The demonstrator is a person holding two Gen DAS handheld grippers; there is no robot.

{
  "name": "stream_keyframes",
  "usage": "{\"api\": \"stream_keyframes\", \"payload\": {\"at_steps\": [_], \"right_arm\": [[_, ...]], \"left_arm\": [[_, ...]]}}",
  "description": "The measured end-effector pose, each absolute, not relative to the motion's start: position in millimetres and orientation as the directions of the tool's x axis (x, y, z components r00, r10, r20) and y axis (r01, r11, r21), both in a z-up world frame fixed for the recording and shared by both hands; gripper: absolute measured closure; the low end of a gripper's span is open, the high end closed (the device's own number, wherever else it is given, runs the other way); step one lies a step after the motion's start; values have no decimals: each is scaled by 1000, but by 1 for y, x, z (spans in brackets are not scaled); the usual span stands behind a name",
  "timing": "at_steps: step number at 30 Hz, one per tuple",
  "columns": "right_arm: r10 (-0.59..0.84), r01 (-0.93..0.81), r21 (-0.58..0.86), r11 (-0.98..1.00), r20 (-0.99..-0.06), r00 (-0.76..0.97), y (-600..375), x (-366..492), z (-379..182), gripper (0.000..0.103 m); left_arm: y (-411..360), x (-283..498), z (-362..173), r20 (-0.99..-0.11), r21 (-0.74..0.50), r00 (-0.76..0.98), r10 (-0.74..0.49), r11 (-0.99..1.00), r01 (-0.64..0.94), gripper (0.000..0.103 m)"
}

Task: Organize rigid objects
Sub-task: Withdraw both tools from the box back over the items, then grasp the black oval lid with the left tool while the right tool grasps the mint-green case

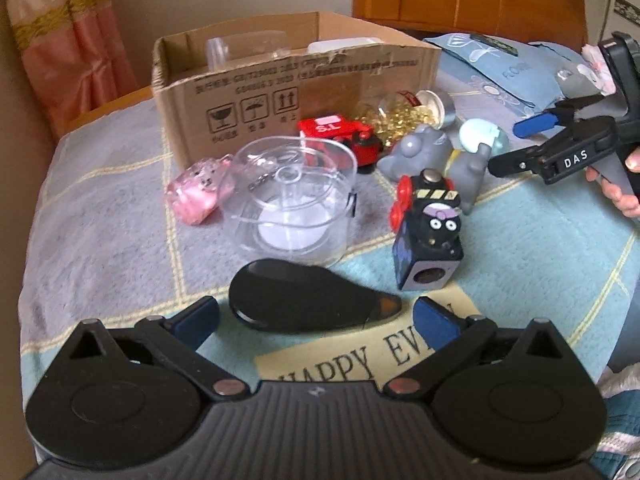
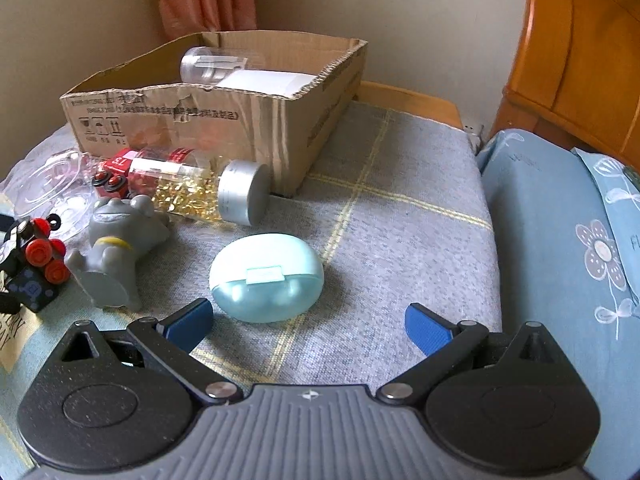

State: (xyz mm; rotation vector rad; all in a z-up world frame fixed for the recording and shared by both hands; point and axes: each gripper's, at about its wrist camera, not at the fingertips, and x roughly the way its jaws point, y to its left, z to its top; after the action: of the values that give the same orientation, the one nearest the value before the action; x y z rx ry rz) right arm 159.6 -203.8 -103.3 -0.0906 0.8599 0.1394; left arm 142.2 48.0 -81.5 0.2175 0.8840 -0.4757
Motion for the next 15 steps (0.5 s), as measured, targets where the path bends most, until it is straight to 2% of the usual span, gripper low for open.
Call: {"api": "stream_keyframes", "payload": {"at_steps": [15], "right_arm": [[174,-295,-17,955,-774,608,-192,183,-100,0]], "left_arm": [[43,150,-82,-784,-10,532,-320,863,505,1]]}}
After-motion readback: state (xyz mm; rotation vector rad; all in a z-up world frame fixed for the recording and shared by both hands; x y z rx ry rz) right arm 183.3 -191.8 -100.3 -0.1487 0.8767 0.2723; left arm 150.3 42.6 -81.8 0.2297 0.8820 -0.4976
